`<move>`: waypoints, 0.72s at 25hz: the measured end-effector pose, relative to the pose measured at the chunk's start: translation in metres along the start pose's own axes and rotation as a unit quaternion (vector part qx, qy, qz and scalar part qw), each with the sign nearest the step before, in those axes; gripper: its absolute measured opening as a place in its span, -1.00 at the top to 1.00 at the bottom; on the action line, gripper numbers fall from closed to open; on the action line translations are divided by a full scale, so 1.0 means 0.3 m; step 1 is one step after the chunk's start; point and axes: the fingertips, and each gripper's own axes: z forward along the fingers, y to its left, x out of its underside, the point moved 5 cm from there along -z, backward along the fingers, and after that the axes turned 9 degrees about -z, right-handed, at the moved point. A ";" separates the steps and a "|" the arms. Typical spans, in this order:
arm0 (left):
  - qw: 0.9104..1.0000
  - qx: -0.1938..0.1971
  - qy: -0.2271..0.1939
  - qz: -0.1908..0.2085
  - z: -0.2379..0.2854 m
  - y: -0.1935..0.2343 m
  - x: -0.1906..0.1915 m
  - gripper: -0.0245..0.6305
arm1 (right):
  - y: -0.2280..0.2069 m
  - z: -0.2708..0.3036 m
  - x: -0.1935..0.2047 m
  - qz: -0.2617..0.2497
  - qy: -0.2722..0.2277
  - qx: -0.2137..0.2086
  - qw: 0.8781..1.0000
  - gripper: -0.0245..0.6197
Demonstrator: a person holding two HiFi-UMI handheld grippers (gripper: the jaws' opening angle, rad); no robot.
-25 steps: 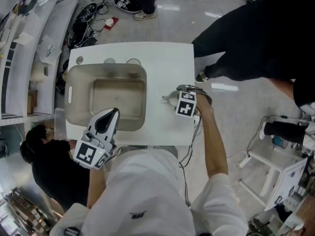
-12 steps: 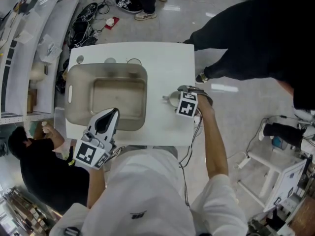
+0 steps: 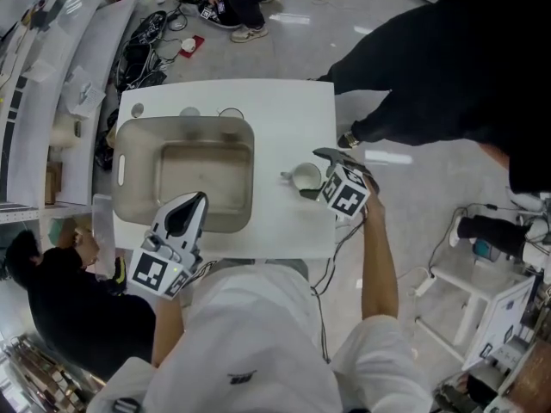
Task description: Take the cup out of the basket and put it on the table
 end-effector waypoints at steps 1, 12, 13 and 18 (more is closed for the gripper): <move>1.000 0.001 -0.001 0.000 0.000 -0.002 -0.003 0.89 | -0.004 -0.046 -0.041 0.008 -0.037 0.022 0.999 -0.39; 1.000 0.020 -0.016 0.007 0.004 -0.028 -0.038 0.89 | 0.099 -0.434 -0.449 -0.018 -0.283 0.184 0.941 0.67; 1.000 0.021 -0.018 0.007 0.002 -0.028 -0.041 0.90 | 0.115 -0.446 -0.469 -0.016 -0.296 0.187 0.937 0.70; 0.999 0.024 -0.025 0.009 -0.008 -0.031 -0.053 0.89 | 0.182 -0.482 -0.544 0.001 -0.344 0.182 0.921 0.87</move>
